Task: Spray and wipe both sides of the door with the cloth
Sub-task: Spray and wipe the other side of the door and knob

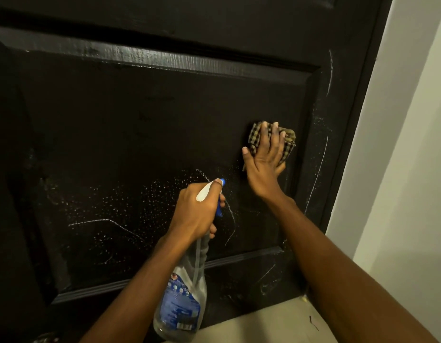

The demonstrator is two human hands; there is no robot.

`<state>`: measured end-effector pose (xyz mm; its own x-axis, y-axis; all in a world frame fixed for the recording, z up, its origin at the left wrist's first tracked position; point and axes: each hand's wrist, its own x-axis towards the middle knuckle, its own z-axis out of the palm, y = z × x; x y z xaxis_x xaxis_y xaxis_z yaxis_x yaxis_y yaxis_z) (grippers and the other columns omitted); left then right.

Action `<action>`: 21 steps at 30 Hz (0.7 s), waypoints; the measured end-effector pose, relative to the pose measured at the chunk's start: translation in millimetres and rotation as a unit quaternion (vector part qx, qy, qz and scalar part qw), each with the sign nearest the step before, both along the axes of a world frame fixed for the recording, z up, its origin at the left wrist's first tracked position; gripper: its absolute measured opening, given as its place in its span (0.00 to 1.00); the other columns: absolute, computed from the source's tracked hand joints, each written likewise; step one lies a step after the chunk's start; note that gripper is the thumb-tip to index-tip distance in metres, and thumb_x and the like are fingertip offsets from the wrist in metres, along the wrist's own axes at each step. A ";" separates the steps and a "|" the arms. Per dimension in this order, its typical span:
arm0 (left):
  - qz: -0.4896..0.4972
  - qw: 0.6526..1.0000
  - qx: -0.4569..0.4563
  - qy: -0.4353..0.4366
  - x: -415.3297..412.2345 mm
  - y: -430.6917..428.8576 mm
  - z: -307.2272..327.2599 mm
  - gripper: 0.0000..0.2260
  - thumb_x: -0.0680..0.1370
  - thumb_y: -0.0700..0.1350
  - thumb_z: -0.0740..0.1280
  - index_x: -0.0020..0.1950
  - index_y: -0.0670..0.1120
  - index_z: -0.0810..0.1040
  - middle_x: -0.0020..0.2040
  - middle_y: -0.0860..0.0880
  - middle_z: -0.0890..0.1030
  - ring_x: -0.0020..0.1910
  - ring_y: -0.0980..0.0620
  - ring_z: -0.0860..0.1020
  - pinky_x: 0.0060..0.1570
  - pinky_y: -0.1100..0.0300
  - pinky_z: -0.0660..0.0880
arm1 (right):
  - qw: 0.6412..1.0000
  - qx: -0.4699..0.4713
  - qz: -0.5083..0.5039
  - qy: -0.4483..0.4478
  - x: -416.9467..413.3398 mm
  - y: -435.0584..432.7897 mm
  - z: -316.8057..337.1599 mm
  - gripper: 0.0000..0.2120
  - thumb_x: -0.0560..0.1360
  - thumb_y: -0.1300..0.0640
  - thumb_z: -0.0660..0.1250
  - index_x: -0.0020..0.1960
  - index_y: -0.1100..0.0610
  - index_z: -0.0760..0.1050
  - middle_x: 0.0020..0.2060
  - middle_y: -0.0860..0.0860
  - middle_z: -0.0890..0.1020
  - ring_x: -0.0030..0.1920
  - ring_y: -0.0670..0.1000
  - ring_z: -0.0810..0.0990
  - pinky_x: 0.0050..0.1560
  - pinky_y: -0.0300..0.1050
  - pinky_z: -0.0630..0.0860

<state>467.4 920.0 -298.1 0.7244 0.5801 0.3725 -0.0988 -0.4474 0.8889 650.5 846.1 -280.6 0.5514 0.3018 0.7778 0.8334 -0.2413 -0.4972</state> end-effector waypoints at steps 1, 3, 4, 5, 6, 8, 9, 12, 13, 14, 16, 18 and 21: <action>-0.004 1.000 -0.004 0.003 2.4 -0.4 -0.5 0.21 0.83 0.56 0.59 0.42 0.43 0.81 0.38 0.43 0.84 0.21 0.48 0.77 0.23 0.56 0.77 | 1.000 0.020 0.016 -0.006 2.4 -3.5 -3.0 0.30 0.83 0.44 0.56 0.78 0.38 0.43 0.82 0.44 0.41 0.78 0.42 0.34 0.73 0.65 0.36; -0.010 1.000 -0.008 0.006 8.8 -1.8 0.0 0.21 0.82 0.57 0.59 0.42 0.44 0.81 0.37 0.44 0.84 0.21 0.48 0.77 0.23 0.55 0.77 | 0.997 0.054 0.046 -0.022 8.8 -14.4 -8.6 0.27 0.82 0.48 0.57 0.79 0.40 0.52 0.81 0.43 0.48 0.81 0.44 0.40 0.77 0.58 0.39; -0.013 1.000 -0.008 0.008 12.5 -2.8 0.4 0.21 0.82 0.57 0.59 0.42 0.44 0.81 0.36 0.44 0.84 0.21 0.48 0.77 0.23 0.56 0.77 | 0.995 0.067 0.068 -0.025 12.4 -20.9 -10.6 0.26 0.82 0.50 0.57 0.79 0.42 0.55 0.81 0.43 0.51 0.81 0.46 0.44 0.79 0.55 0.42; -0.016 1.000 -0.006 0.011 16.5 -4.6 1.0 0.21 0.82 0.57 0.59 0.42 0.44 0.81 0.36 0.45 0.84 0.21 0.48 0.77 0.23 0.57 0.76 | 0.992 0.080 0.093 -0.022 15.5 -27.9 -11.8 0.26 0.82 0.51 0.57 0.79 0.44 0.58 0.81 0.44 0.55 0.82 0.46 0.47 0.80 0.54 0.44; -0.021 1.000 -0.001 0.012 21.0 -6.6 1.8 0.21 0.82 0.57 0.59 0.41 0.44 0.81 0.36 0.45 0.84 0.21 0.49 0.77 0.22 0.58 0.75 | 0.988 0.094 0.118 -0.010 18.7 -34.3 -11.6 0.25 0.82 0.53 0.58 0.78 0.45 0.59 0.80 0.44 0.57 0.81 0.46 0.50 0.81 0.55 0.47; -0.027 0.999 0.012 0.015 29.2 -11.7 3.0 0.21 0.82 0.58 0.59 0.41 0.44 0.81 0.35 0.46 0.83 0.20 0.50 0.76 0.22 0.59 0.74 | 0.980 0.126 0.153 0.032 24.6 -44.3 -8.9 0.25 0.81 0.55 0.57 0.77 0.42 0.60 0.80 0.45 0.60 0.81 0.47 0.55 0.81 0.56 0.53; -0.029 0.999 0.017 0.016 32.6 -14.3 3.4 0.22 0.82 0.58 0.59 0.41 0.44 0.81 0.36 0.45 0.84 0.20 0.50 0.77 0.22 0.59 0.75 | 0.974 0.149 0.161 0.057 26.7 -48.8 -6.5 0.25 0.81 0.55 0.57 0.76 0.40 0.61 0.80 0.47 0.61 0.80 0.49 0.57 0.80 0.56 0.56; -0.024 0.999 0.023 0.023 37.0 -17.6 2.9 0.23 0.82 0.58 0.58 0.40 0.43 0.80 0.37 0.40 0.84 0.20 0.51 0.76 0.22 0.60 0.74 | 0.959 0.204 0.160 0.118 32.2 -54.5 -3.9 0.25 0.80 0.53 0.57 0.75 0.38 0.60 0.77 0.43 0.62 0.76 0.46 0.63 0.79 0.56 0.59; -0.020 0.999 0.021 0.029 36.1 -16.8 1.7 0.23 0.82 0.58 0.57 0.40 0.43 0.80 0.38 0.39 0.84 0.20 0.51 0.76 0.22 0.60 0.75 | 0.962 0.199 0.149 0.109 32.6 -52.6 -4.2 0.25 0.80 0.52 0.57 0.76 0.38 0.59 0.77 0.41 0.60 0.77 0.46 0.61 0.80 0.56 0.58; -0.016 0.999 0.018 0.036 34.3 -15.4 0.8 0.23 0.82 0.58 0.57 0.40 0.43 0.80 0.38 0.39 0.84 0.20 0.51 0.77 0.22 0.60 0.75 | 0.969 0.188 0.131 0.088 32.3 -48.0 -5.0 0.25 0.81 0.52 0.57 0.77 0.38 0.58 0.78 0.40 0.59 0.79 0.46 0.57 0.80 0.57 0.55; -0.004 0.999 0.012 0.040 26.9 -10.1 -1.5 0.22 0.82 0.58 0.57 0.41 0.43 0.79 0.37 0.40 0.84 0.21 0.51 0.77 0.23 0.59 0.75 | 0.979 0.178 0.082 0.050 27.8 -30.4 -6.5 0.27 0.82 0.51 0.56 0.79 0.43 0.57 0.81 0.44 0.55 0.82 0.48 0.49 0.80 0.55 0.47; 0.015 1.000 0.003 0.023 15.7 -2.1 -3.5 0.21 0.82 0.58 0.58 0.41 0.44 0.80 0.38 0.42 0.84 0.21 0.51 0.77 0.23 0.60 0.74 | 0.982 0.180 0.029 0.039 13.9 -5.9 -7.1 0.28 0.81 0.49 0.56 0.80 0.45 0.55 0.82 0.48 0.52 0.82 0.50 0.45 0.78 0.54 0.43; 0.051 0.999 -0.014 -0.012 -4.7 11.4 -4.3 0.20 0.82 0.57 0.60 0.41 0.45 0.81 0.37 0.47 0.84 0.20 0.50 0.76 0.22 0.59 0.75 | 0.989 0.140 -0.046 0.003 -16.5 31.9 -23.7 0.29 0.82 0.47 0.55 0.80 0.42 0.50 0.83 0.48 0.49 0.82 0.50 0.42 0.74 0.64 0.42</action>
<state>462.7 931.4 -302.3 0.6522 0.6609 0.3713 -0.0747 -0.4314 0.8991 634.0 878.0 -304.3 0.5720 0.0229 0.8200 0.8107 -0.1685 -0.5608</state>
